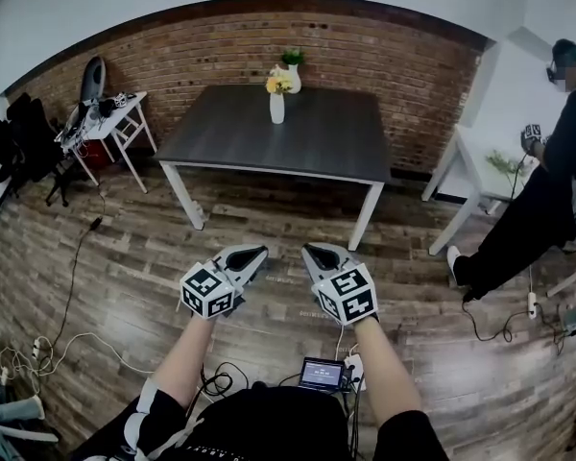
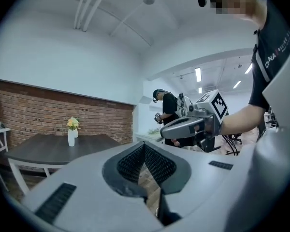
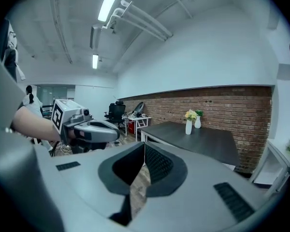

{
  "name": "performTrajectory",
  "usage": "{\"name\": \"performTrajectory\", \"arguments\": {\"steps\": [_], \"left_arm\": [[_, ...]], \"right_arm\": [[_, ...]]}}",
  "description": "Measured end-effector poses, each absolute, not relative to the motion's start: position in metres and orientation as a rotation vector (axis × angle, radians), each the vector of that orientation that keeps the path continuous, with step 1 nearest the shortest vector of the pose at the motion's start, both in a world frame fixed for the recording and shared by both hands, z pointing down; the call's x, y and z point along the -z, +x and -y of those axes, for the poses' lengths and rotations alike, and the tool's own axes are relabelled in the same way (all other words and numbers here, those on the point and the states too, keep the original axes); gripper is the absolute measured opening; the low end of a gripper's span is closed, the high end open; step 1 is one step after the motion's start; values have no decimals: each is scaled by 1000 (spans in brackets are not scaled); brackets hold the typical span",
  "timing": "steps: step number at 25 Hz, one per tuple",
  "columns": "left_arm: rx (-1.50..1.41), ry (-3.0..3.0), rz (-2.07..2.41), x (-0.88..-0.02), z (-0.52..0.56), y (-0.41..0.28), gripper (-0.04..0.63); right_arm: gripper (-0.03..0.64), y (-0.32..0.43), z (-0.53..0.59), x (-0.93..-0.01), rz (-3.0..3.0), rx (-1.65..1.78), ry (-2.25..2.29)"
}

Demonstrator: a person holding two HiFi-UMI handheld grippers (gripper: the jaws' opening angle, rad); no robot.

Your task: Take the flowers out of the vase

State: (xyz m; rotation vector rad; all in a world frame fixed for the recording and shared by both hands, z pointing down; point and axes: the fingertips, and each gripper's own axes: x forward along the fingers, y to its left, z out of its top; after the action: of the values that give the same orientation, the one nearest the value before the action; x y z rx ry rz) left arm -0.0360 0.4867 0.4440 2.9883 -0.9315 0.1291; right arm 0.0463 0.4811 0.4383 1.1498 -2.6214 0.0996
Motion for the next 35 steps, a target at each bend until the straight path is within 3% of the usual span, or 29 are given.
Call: {"name": "performTrajectory", "arguments": {"steps": [17,27,35], "left_arm": [[-135,3003,906,-448,-479,-10,0],[-90,3062,1069,-432,-449,9,0],[-87,3002,1072,-450,-386,-1,1]], "right_arm": [[6,57,-477,-444,2646,-5,1034],[5,101,-439,-460,2701,-144,976],[5,88,-380,-481,2686,-219,900]]}}
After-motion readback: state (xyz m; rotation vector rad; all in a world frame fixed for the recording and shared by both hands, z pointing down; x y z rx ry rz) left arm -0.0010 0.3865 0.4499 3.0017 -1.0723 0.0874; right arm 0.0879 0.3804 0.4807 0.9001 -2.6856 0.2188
